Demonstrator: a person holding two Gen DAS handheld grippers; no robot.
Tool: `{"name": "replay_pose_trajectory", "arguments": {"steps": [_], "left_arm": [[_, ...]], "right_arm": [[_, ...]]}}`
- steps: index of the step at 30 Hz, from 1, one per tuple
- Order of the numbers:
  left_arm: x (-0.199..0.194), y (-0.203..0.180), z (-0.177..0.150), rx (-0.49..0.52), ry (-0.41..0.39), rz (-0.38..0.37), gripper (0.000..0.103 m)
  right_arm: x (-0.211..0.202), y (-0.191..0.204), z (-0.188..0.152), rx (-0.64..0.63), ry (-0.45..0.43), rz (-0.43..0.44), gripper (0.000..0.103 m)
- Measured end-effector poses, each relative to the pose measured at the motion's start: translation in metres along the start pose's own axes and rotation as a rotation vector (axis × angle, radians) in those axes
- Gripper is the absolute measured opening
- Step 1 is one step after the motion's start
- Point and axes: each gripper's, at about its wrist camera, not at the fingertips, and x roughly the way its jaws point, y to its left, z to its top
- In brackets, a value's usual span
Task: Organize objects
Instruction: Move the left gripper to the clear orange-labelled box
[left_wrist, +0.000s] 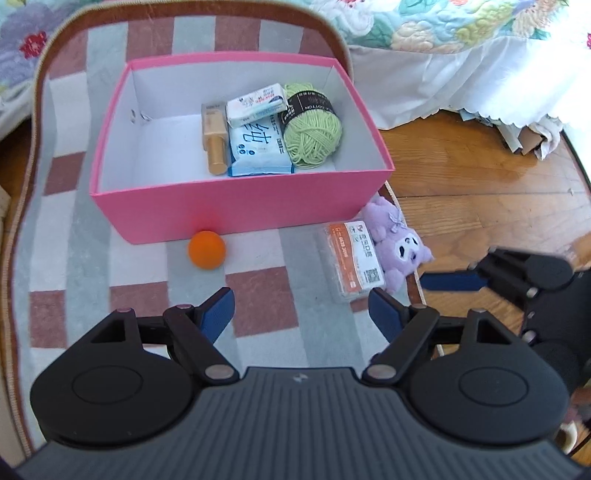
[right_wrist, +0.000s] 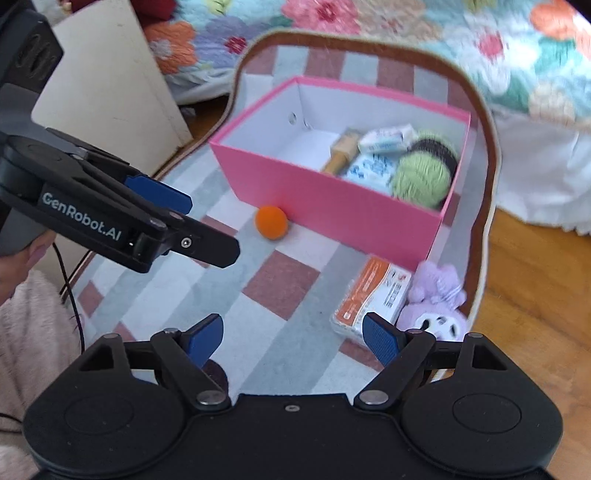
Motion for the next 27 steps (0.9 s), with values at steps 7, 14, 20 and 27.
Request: {"name": "replay_pose_trajectory", "arguments": {"steps": [7, 14, 20, 27], "left_arm": [[0.048, -0.002, 0.005, 0.009, -0.006, -0.039, 0.077], [0.114, -0.001, 0.003, -0.06, 0.086, -0.117, 0.056], [0.129, 0.006, -0.007, -0.132, 0.075, -0.241, 0.026], [0.117, 0.02, -0.025, -0.191, 0.101, -0.223, 0.026]], "right_arm": [[0.045, -0.022, -0.009, 0.121, 0.016, -0.078, 0.086], [0.076, -0.029, -0.01, 0.183, -0.009, -0.168, 0.084], [0.085, -0.016, -0.007, 0.135, -0.007, -0.286, 0.067], [0.079, -0.005, -0.013, 0.167, 0.015, -0.191, 0.066]]}}
